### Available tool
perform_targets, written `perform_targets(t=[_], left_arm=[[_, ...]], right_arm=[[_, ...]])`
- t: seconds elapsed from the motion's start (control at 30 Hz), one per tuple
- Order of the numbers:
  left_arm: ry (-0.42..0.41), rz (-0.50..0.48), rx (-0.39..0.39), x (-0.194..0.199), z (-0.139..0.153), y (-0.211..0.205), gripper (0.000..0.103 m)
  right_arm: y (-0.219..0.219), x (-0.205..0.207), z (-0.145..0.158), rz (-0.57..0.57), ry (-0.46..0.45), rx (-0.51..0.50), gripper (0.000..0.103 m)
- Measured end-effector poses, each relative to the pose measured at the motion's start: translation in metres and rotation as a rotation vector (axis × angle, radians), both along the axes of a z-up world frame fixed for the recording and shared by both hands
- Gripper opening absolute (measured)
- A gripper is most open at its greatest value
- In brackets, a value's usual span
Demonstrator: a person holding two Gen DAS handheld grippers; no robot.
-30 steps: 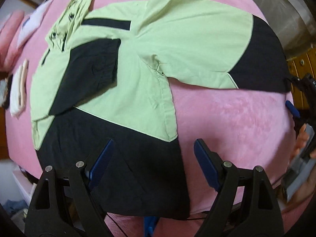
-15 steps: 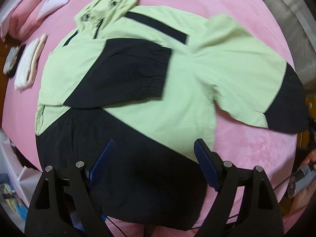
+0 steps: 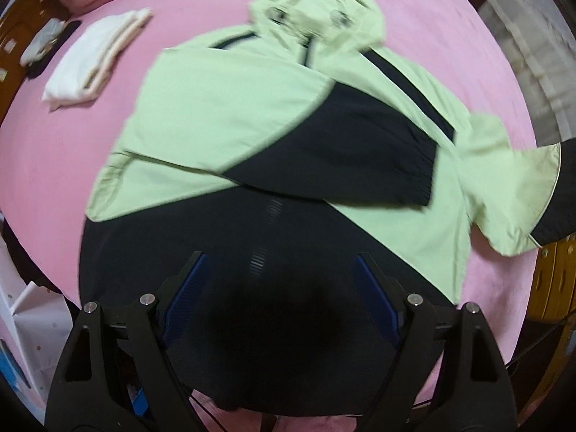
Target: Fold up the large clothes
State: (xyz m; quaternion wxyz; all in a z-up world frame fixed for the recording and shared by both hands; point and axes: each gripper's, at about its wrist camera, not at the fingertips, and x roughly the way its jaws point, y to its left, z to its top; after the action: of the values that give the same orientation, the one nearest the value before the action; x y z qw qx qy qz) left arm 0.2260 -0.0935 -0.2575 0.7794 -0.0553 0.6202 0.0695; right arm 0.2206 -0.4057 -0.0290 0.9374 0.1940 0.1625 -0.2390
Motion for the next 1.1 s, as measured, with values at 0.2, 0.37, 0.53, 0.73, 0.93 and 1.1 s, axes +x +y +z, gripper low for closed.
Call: perform_targets(t=[0.2,0.37,0.53,0.73,0.93,1.1], left_arm=[[-0.080,0.021,-0.063,0.008,0.018,0.089,0.081],[-0.130,0.013,-0.091,0.015,0.020,0.133,0.081],[-0.164,-0.021,-0.117,0.021,0.004,0.155,0.081],[-0.155,-0.130,-0.192,0.041,-0.023,0.146,0.080],[-0.139,-0.181,-0.426,0.077,-0.040,0.116,0.080],[0.088,-0.087,-0.555,0.105,-0.093,0.074,0.076]], right_arm=[[0.132,0.084,-0.010,0.237,0.050,-0.062,0.004],[0.226,0.140,-0.094,0.373,0.230,0.003,0.004],[0.283,0.169,-0.199,0.430,0.541,0.043,0.004],[0.284,0.168,-0.244,0.457,0.651,0.059,0.009],[0.259,0.127,-0.260,0.567,0.552,0.107,0.061],[0.222,0.088,-0.227,0.551,0.481,0.041,0.081]])
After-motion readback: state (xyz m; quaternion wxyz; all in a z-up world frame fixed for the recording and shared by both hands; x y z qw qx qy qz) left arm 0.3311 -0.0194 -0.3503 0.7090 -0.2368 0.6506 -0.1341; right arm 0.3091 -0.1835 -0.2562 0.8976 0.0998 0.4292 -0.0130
